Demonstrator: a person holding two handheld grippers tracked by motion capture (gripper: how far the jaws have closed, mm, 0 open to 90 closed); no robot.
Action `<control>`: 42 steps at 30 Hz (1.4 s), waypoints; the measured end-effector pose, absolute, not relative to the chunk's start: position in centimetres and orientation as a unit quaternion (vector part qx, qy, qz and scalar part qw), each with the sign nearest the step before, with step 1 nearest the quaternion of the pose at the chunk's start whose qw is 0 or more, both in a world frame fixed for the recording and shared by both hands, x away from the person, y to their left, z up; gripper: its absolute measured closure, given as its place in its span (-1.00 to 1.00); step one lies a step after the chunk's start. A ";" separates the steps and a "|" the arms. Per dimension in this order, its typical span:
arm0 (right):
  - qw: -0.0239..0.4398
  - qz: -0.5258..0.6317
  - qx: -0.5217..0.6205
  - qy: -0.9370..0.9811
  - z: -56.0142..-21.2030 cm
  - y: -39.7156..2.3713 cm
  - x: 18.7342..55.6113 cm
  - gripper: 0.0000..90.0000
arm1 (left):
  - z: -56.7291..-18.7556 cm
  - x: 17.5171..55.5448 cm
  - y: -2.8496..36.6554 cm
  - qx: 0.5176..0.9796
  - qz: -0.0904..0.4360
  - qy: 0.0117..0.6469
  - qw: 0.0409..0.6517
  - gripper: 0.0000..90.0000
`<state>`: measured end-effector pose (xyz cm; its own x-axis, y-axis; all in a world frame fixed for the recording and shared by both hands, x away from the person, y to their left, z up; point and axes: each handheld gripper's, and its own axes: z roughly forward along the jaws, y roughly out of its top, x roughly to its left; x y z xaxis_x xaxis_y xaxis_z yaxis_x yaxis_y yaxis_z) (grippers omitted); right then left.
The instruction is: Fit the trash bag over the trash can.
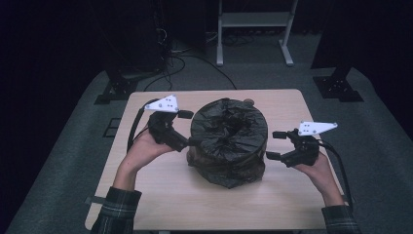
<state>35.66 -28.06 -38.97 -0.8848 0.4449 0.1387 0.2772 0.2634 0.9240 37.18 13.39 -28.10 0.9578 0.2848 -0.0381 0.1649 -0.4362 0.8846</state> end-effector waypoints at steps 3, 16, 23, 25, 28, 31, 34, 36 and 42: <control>0.072 0.563 0.225 0.792 -38.8 -27.9 35.8 -0.79 | -27.5 37.7 12.1 0.848 0.058 0.124 0.513 -1.00; 0.069 0.565 0.213 0.794 -38.4 -27.2 36.3 -0.79 | -26.0 40.3 7.1 0.854 0.046 0.100 0.509 -1.00; 0.071 0.564 0.211 0.795 -38.1 -27.1 36.5 -0.79 | -26.0 41.3 4.2 0.860 0.046 0.089 0.500 -1.00; 0.072 0.565 0.209 0.795 -38.0 -27.1 36.6 -0.79 | -26.1 41.5 3.3 0.866 0.045 0.088 0.491 -1.00; 0.073 0.566 0.208 0.794 -37.7 -27.1 36.6 -0.78 | -26.5 42.0 1.8 0.876 0.044 0.086 0.472 -1.00; 0.074 0.567 0.206 0.794 -37.6 -27.0 36.7 -0.79 | -27.3 42.4 0.5 0.884 0.043 0.089 0.456 -1.00; 0.075 0.566 0.205 0.795 -37.6 -27.0 36.6 -0.79 | -28.3 42.7 -0.7 0.897 0.049 0.093 0.430 -1.00; 0.076 0.564 0.204 0.797 -37.6 -27.0 36.6 -0.79 | -28.8 43.0 -1.3 0.903 0.046 0.094 0.417 -1.00; 0.077 0.566 0.202 0.796 -37.4 -27.0 36.5 -0.79 | -30.5 43.2 -2.4 0.917 0.034 0.098 0.385 -1.00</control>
